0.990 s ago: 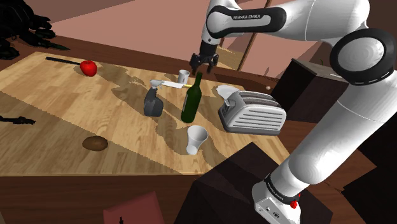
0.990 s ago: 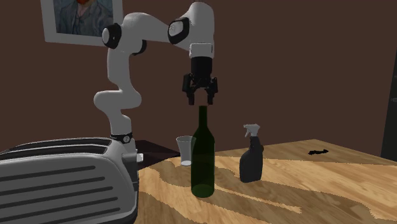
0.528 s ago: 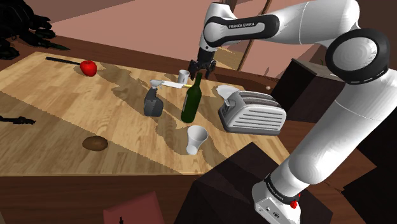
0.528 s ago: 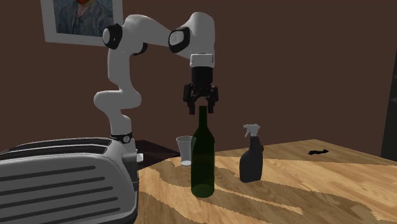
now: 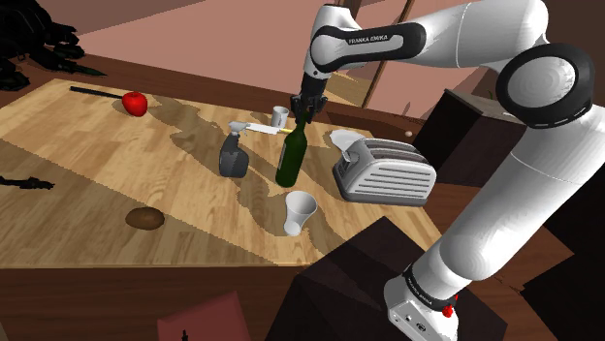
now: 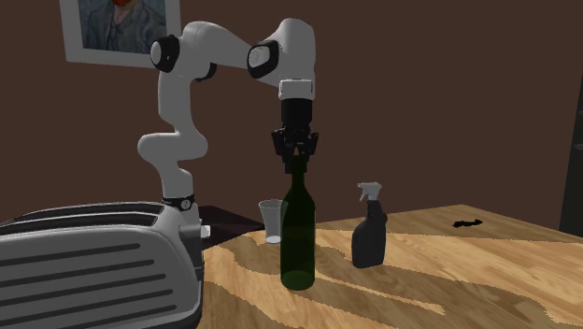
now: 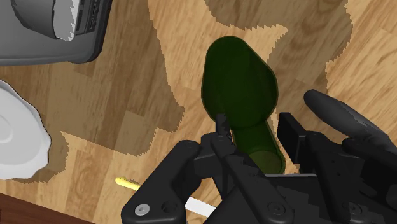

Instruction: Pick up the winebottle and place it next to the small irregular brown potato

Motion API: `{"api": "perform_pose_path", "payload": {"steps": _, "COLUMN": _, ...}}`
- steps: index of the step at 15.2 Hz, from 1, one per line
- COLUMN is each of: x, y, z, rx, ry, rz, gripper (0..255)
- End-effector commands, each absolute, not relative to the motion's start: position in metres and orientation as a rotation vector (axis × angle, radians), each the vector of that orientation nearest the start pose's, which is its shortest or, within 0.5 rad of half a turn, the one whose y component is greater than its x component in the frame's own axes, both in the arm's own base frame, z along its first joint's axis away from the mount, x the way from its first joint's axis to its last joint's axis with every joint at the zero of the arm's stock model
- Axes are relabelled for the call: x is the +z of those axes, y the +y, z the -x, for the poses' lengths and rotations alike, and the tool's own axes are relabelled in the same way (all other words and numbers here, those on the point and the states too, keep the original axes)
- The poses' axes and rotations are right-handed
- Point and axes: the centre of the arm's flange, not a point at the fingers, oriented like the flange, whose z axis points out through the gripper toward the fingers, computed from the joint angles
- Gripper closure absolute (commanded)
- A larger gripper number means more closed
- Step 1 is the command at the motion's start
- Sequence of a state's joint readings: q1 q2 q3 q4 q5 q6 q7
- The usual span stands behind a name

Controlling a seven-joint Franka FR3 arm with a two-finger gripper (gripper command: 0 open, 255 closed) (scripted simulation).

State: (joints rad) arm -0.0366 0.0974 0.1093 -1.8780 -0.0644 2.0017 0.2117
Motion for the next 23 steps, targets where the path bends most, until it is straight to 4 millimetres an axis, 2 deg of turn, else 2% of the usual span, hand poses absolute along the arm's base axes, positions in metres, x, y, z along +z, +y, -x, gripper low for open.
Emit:
{"api": "perform_pose_path", "payload": {"steps": 1, "x": 0.46, "y": 0.037, "z": -0.588, "rx": -0.053, "ry": 0.181, "rz": 3.18, "gripper": 255}}
{"api": "perform_pose_path", "payload": {"steps": 8, "x": 0.46, "y": 0.037, "z": -0.588, "rx": -0.053, "ry": 0.181, "rz": 3.18, "gripper": 255}}
{"api": "perform_pose_path", "payload": {"steps": 23, "x": 0.539, "y": 0.037, "z": -0.588, "rx": -0.053, "ry": 0.181, "rz": 3.18, "gripper": 255}}
